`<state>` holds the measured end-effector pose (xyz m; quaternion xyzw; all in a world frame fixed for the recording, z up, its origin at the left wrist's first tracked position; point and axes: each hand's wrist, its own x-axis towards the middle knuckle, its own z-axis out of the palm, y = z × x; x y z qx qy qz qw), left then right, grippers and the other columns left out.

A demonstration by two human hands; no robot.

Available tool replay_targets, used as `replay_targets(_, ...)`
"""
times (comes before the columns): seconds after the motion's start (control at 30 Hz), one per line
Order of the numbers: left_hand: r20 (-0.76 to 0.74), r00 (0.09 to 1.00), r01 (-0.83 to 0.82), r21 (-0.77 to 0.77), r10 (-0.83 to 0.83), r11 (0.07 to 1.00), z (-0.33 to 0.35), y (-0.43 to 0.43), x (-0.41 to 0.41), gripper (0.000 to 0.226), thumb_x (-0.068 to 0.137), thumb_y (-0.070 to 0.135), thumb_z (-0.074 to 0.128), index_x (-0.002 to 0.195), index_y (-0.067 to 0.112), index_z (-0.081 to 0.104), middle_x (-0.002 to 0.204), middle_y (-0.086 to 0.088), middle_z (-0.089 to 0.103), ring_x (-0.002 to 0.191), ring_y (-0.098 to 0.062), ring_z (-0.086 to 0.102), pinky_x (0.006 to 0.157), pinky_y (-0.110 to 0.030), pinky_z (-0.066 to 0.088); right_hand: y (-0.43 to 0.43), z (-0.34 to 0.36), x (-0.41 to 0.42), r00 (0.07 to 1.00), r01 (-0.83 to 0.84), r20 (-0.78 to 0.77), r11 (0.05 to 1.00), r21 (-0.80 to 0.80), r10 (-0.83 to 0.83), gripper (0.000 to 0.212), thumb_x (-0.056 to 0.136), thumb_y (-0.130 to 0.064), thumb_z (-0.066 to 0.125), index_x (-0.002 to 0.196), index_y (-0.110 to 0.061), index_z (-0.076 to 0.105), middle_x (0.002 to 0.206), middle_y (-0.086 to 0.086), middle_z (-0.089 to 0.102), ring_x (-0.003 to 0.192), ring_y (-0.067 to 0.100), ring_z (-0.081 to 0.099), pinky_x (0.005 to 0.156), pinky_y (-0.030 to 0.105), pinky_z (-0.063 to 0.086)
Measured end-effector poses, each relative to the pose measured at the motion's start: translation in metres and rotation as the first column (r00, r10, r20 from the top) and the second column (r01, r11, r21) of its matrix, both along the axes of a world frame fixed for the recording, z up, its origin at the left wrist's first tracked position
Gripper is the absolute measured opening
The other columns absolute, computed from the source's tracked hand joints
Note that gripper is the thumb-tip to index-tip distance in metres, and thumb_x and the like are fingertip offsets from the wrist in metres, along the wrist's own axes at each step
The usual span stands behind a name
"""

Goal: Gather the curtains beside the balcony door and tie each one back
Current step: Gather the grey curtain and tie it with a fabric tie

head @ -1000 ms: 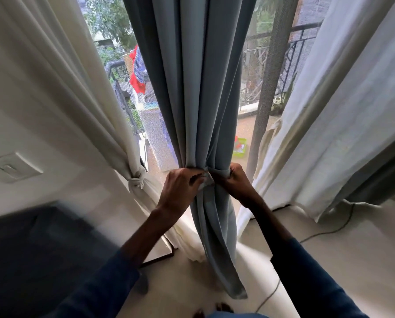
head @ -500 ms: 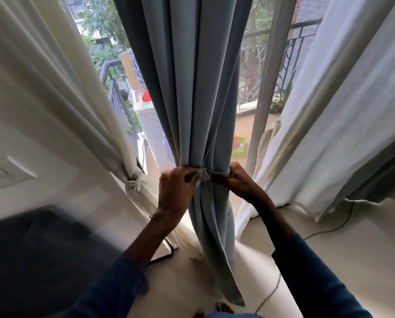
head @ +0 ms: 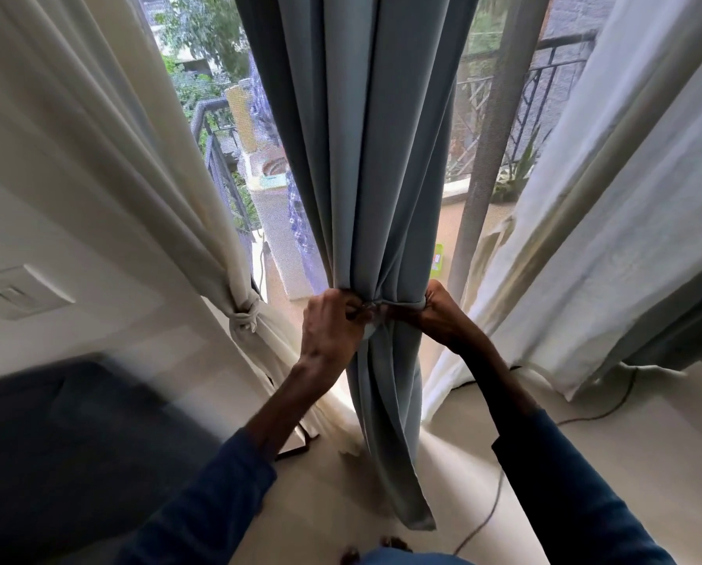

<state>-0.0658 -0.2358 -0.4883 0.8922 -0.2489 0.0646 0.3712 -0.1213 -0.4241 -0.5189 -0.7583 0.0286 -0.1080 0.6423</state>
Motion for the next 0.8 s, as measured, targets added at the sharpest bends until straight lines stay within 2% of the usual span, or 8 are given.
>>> replay_targets(0.1,-0.032,0.999,0.034,-0.061,-0.036,0.998,-0.003,0.0,0.004,0.024,0.077,0.037,0.084,0.072,0.015,0.076,0.06,-0.006,0.066,0.053,-0.014,0.062,0.049,-0.02,0.038,-0.003,0.003,-0.001,1.0,0.015,-0.003,1.0,0.0,-0.015,0.034,0.086,-0.008,0.08,0.118,-0.005,0.072,0.116,0.009,0.075,0.11,0.021,0.071,0.094,0.037,0.058)
replay_targets(0.17,-0.032,0.997,0.064,-0.067,-0.066,0.996,-0.004,-0.001,0.007,0.027,0.078,0.039,0.083,0.072,0.014,0.076,0.058,-0.007,0.065,0.049,-0.013,0.054,0.049,-0.028,0.045,-0.005,0.005,0.0,1.0,0.001,-0.01,1.0,0.009,-0.001,0.032,0.086,-0.007,0.08,0.117,-0.007,0.072,0.117,0.011,0.075,0.111,0.023,0.071,0.096,0.039,0.058)
replay_targets(0.23,0.001,0.997,0.083,-0.066,-0.083,0.994,-0.002,0.0,0.006,0.02,0.079,0.037,0.083,0.079,0.017,0.08,0.067,-0.003,0.073,0.056,-0.01,0.063,0.057,-0.032,0.051,-0.005,0.004,0.001,1.0,-0.009,-0.007,1.0,0.029,0.009,0.031,0.087,-0.009,0.08,0.116,-0.003,0.073,0.117,0.013,0.075,0.114,0.028,0.07,0.099,0.047,0.056)
replay_targets(0.3,0.072,0.993,0.094,-0.06,-0.089,0.994,-0.003,0.002,0.002,0.015,0.081,0.035,0.082,0.085,0.021,0.082,0.075,0.001,0.077,0.064,-0.007,0.07,0.063,-0.028,0.052,-0.002,0.003,0.001,1.0,-0.002,-0.012,0.999,0.052,0.002,0.031,0.087,-0.013,0.079,0.115,-0.001,0.073,0.116,0.013,0.075,0.115,0.031,0.069,0.101,0.053,0.054)
replay_targets(0.4,0.179,0.978,0.12,-0.049,-0.109,0.992,-0.003,0.006,-0.003,0.015,0.083,0.036,0.078,0.087,0.022,0.082,0.078,-0.001,0.078,0.068,-0.015,0.073,0.063,-0.033,0.054,0.005,0.003,-0.001,0.999,0.003,-0.034,0.998,0.061,-0.001,0.03,0.088,-0.02,0.077,0.114,-0.005,0.074,0.115,0.012,0.076,0.113,0.03,0.07,0.101,0.054,0.053)
replay_targets(0.57,0.232,0.966,0.13,-0.05,-0.115,0.99,0.002,0.006,-0.003,0.027,0.084,0.046,0.07,0.089,0.021,0.081,0.078,-0.002,0.077,0.069,-0.02,0.072,0.063,-0.036,0.055,0.008,0.008,-0.006,0.996,-0.049,-0.067,0.991,0.123,0.057,0.029,0.093,-0.015,0.072,0.122,-0.015,0.071,0.123,0.005,0.073,0.119,0.021,0.067,0.106,0.045,0.052)
replay_targets(0.7,0.235,0.965,0.121,-0.016,-0.113,0.993,-0.005,0.004,-0.006,0.027,0.084,0.041,0.073,0.097,0.017,0.075,0.083,-0.007,0.075,0.076,-0.03,0.071,0.065,-0.04,0.056,0.006,0.014,-0.011,0.986,-0.114,-0.107,0.982,0.149,0.131,0.037,0.095,-0.012,0.07,0.131,-0.015,0.064,0.127,0.001,0.071,0.121,0.017,0.065,0.104,0.034,0.053)
replay_targets(0.8,0.27,0.951,0.15,0.015,-0.148,0.989,-0.004,0.002,-0.01,0.028,0.083,0.035,0.073,0.099,0.013,0.072,0.087,-0.011,0.07,0.079,-0.034,0.068,0.066,-0.041,0.057,0.002,0.018,-0.014,0.969,-0.182,-0.149,0.976,0.118,0.199,0.043,0.089,-0.004,0.075,0.126,-0.023,0.065,0.123,-0.004,0.072,0.118,0.01,0.066,0.098,0.026,0.053)
